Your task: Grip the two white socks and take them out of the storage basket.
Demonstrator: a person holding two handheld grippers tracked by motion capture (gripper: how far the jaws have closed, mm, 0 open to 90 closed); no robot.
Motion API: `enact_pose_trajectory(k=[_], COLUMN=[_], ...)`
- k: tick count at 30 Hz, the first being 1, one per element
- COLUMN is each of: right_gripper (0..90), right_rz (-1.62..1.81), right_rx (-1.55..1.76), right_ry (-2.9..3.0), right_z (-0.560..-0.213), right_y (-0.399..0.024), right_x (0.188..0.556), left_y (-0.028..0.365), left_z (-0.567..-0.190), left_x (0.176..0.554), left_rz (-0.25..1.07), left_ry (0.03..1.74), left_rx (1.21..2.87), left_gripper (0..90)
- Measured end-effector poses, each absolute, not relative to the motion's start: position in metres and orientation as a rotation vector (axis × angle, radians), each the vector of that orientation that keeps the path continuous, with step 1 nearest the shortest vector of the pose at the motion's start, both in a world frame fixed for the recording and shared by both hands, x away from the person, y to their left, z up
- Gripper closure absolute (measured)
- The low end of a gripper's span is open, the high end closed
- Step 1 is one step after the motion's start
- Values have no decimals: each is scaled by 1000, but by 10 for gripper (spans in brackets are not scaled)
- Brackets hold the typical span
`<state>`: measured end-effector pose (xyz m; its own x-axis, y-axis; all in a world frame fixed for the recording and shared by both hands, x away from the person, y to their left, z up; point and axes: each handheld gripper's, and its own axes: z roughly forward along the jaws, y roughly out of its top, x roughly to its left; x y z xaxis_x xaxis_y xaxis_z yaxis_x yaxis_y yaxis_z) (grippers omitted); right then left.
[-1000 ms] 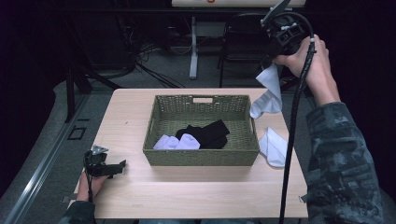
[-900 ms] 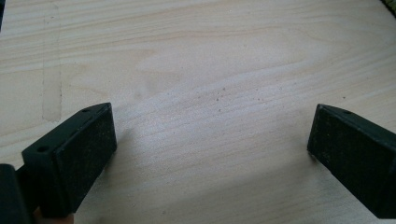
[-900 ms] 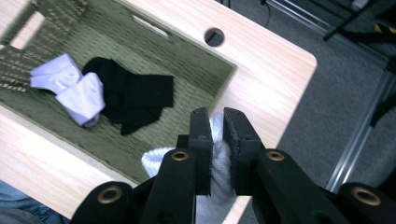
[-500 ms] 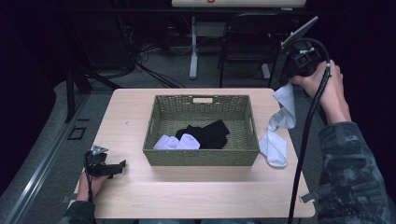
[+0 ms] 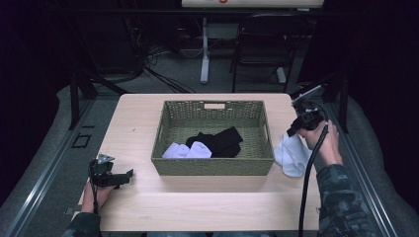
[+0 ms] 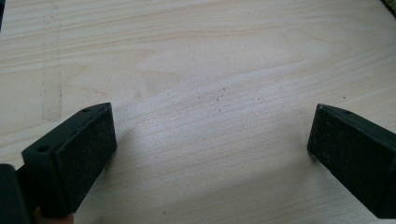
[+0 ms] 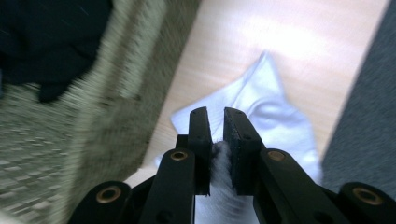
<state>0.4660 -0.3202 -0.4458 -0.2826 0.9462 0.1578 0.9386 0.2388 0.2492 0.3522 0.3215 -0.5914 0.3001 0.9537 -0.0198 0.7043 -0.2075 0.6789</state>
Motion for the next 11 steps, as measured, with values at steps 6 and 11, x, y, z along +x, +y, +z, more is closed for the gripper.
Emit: enact_pose_trajectory(k=[6, 11], right_gripper=[688, 468], right_rz=[506, 590], right_rx=[1924, 1893], right_ry=[2467, 2447], right_z=[-496, -491], right_y=[-321, -322], right_x=[460, 453], left_y=[322, 322], left_z=[-591, -591], left_x=[352, 352], left_rz=[552, 551], left_ry=[1470, 1469], left_rx=[1988, 1990], left_gripper=[11, 10])
